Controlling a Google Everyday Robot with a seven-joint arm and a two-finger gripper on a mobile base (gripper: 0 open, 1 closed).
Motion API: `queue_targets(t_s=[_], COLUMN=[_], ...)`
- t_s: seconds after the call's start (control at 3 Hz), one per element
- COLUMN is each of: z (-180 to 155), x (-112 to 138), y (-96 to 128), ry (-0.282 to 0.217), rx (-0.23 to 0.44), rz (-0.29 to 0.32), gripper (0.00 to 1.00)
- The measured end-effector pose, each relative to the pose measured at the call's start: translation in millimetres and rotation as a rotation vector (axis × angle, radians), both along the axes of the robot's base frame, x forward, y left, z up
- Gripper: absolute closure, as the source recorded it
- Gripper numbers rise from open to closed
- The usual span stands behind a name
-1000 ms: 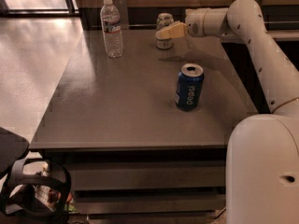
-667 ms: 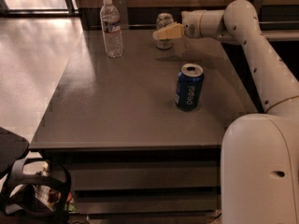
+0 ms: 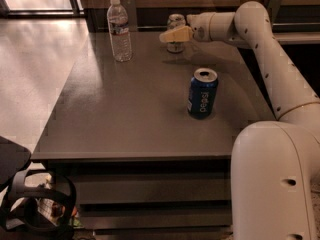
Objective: Knock 7up can over
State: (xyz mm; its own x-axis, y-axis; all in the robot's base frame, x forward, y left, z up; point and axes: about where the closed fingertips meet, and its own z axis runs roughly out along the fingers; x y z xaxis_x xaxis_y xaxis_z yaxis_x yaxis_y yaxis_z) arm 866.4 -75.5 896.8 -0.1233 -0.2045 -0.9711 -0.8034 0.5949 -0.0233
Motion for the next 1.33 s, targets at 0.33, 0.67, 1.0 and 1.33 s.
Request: queue_targets(t_s=[0.33,0.67,1.0,1.33], z=[-2.5,-4.0,-6.7,-7.4], x=[0.6,0.9,1.4,1.5], y=[5.1,8.1,13.5,14.9], ry=[0.004,0.006,0.009,0.01], rx=[0.001,0.001,0.002,0.002], rz=[0.006,0.01,0.017,0.019], gripper=[0.43,0.67,0.98,1.0])
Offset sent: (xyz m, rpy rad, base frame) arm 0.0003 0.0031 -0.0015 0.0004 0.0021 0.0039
